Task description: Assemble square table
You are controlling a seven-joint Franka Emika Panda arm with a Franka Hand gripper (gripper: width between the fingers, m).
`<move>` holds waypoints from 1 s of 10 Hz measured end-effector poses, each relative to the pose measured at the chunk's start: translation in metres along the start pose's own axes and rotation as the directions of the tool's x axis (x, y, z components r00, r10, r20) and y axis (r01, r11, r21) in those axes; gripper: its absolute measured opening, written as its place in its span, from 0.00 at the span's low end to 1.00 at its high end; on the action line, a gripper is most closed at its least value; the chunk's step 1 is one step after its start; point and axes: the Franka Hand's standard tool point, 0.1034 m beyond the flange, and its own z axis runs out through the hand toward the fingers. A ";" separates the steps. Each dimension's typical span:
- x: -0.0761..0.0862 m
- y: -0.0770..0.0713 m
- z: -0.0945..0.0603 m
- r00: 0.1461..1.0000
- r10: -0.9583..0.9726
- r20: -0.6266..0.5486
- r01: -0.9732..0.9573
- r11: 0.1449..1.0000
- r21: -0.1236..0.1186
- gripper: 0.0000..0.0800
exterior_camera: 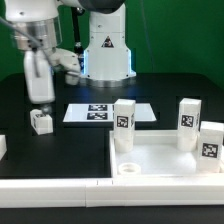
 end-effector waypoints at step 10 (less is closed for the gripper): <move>-0.019 -0.004 -0.003 0.494 -0.868 0.052 0.870 0.492 -0.038 0.81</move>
Offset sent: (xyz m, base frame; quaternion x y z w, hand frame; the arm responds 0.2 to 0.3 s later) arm 0.0000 0.0000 0.0000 0.0000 0.0000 -0.1938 0.9810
